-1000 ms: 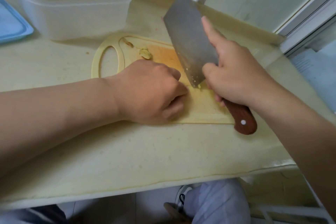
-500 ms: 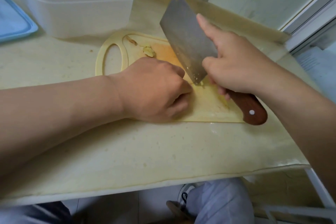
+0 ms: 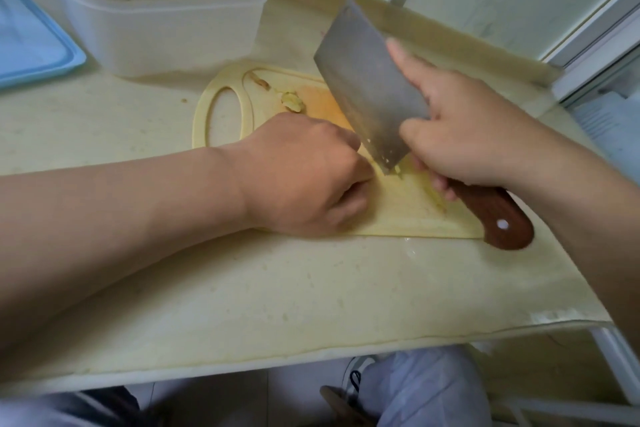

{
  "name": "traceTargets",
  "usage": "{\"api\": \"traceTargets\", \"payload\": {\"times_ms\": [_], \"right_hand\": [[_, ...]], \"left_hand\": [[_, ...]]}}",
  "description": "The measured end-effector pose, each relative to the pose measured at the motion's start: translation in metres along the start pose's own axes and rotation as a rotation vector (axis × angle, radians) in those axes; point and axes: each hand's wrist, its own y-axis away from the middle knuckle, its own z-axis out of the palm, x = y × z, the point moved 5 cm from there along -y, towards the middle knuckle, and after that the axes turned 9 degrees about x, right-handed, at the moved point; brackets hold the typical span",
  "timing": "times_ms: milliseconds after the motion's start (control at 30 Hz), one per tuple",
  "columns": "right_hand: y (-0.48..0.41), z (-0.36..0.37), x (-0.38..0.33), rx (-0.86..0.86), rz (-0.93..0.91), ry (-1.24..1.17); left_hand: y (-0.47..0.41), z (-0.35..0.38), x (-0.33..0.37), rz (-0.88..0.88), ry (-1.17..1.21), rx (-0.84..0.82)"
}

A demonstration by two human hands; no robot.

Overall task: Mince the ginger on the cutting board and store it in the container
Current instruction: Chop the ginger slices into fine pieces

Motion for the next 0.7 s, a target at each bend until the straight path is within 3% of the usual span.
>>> {"api": "traceTargets", "payload": {"times_ms": [300,533,700], "right_hand": [[0.052,0.002,0.013,0.223,0.006,-0.058],[0.022,-0.001,0.002,0.004,-0.005,0.046],[0.005,0.003,-0.007,0.058,-0.007,-0.025]], "left_hand": [[0.0,0.001,-0.001,-0.007,-0.002,-0.024],[0.0,0.001,-0.001,-0.007,0.003,-0.002],[0.001,0.0,0.0,0.004,0.002,0.003]]}}
